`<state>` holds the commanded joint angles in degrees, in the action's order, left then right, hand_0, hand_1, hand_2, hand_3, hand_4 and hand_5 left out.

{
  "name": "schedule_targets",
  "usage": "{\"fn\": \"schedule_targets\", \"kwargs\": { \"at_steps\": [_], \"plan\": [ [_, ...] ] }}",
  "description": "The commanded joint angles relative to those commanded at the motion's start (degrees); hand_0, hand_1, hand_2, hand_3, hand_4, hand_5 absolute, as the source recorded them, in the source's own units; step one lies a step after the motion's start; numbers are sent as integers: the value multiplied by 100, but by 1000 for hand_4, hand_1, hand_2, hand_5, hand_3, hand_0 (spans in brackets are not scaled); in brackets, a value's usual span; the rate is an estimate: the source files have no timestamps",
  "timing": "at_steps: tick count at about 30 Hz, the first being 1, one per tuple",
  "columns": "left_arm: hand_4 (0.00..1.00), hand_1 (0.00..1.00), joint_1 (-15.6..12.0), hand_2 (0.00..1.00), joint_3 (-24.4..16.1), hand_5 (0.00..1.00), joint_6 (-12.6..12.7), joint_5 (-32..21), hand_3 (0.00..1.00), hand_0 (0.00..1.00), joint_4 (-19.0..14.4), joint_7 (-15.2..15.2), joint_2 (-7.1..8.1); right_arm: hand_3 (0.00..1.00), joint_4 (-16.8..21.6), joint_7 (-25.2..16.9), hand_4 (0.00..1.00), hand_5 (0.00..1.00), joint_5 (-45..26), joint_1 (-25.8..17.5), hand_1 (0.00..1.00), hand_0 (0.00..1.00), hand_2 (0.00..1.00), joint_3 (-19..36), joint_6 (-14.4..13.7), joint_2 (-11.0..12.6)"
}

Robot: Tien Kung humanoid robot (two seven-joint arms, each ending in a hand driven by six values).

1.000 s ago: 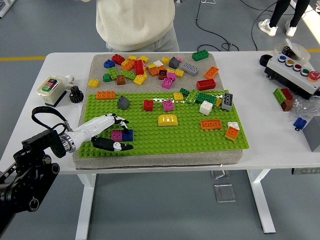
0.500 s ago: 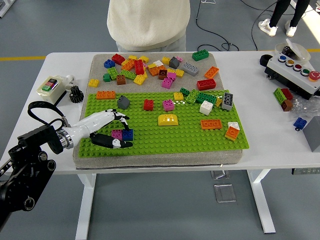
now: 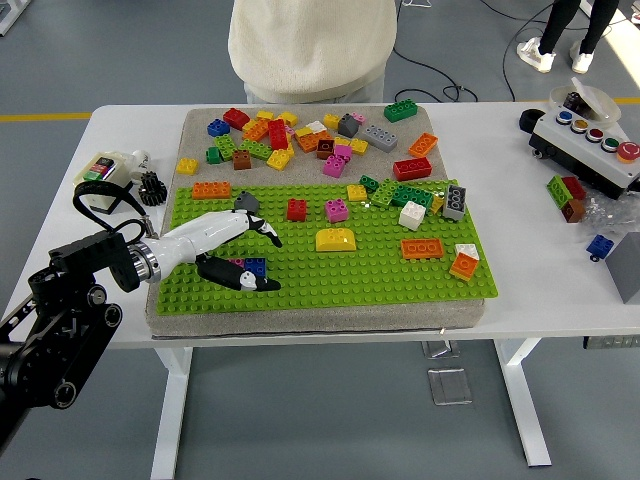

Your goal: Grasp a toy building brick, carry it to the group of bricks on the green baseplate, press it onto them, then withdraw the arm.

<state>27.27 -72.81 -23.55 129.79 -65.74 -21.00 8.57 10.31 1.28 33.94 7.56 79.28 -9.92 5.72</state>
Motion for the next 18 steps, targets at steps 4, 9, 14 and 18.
{"fn": "schedule_targets", "kwargs": {
  "at_steps": [4,9,14,18],
  "plan": [
    [998,784,181,824,135,286,-259,-193,906,845,123,-32,-63,568,0,-3,909,503,-8,8,655,730,704,-13,-11,4],
    [998,784,411,824,303,286,-331,-614,906,845,414,-28,-187,568,0,-17,909,503,-29,32,655,730,704,-35,-27,4],
    [998,782,566,821,404,250,-20,-952,903,844,592,-33,-265,568,0,-23,909,504,-55,43,655,729,703,-51,-25,10],
    [998,732,657,759,427,191,284,-1197,837,790,653,-45,-302,568,0,-30,909,503,-67,48,655,729,703,-58,-16,14]
  ]
}}
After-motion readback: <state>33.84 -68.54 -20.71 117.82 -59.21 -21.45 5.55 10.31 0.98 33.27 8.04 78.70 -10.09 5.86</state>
